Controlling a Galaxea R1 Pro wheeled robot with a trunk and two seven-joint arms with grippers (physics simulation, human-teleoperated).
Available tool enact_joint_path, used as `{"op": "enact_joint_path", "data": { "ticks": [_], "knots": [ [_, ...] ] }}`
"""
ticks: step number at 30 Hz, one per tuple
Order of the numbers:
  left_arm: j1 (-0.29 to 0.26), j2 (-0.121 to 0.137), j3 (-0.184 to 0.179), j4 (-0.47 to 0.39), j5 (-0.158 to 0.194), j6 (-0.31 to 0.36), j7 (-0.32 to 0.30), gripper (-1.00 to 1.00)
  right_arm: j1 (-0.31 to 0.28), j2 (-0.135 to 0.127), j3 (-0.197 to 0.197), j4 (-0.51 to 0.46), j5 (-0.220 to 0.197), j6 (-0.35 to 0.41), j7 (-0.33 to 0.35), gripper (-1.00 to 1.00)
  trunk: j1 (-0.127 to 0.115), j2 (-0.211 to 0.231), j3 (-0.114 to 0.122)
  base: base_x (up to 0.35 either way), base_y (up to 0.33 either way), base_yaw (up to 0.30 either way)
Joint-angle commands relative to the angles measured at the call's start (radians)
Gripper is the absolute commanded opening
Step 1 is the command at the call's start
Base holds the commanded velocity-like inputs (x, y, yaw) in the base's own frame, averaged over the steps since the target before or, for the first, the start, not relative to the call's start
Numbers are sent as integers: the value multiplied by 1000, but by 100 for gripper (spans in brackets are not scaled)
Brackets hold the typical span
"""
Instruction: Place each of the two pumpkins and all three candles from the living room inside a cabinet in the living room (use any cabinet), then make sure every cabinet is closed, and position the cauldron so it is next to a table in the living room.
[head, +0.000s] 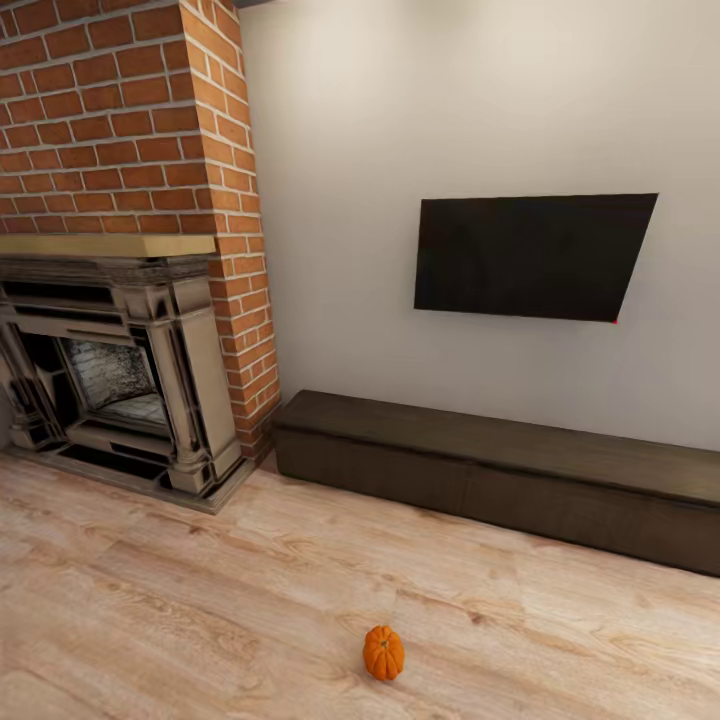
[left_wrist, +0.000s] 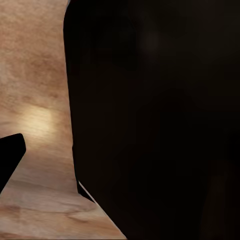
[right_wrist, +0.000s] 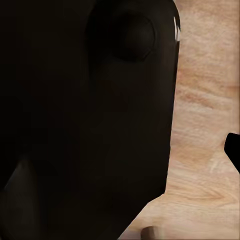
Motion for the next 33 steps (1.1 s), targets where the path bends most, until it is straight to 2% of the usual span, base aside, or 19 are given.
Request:
{"op": "enact_joint_path", "data": {
  "ticks": [1, 5, 12, 18, 27, 33],
  "knots": [
    [-2, -1, 1, -2, 0, 0, -2, 100, -2, -1, 2, 6, 0, -3, 2, 100, 0, -1, -1, 0, 0, 0],
    [-2, -2, 3, -2, 0, 0, -2, 100, -2, -1, 3, 13, 1, -4, 3, 100, 0, -1, -1, 0, 0, 0],
    [-3, 36, 10, -7, 10, -1, -7, 100, -6, 0, 3, -23, 4, -9, 2, 100, 0, -1, -1, 0, 0, 0],
    [-3, 30, 12, -8, 11, -1, -10, 100, -6, 0, 6, -57, 5, -11, 2, 100, 0, -1, -1, 0, 0, 0],
    [-3, 27, 12, -8, 12, -2, -11, 100, -6, 0, 5, -56, 5, -11, 2, 100, 0, -1, -1, 0, 0, 0],
    [-3, 23, 12, -8, 33, -2, -11, 100, -6, 0, 2, -55, 4, -11, -4, 100, 0, -1, -1, 0, 0, 0]
  ]
}}
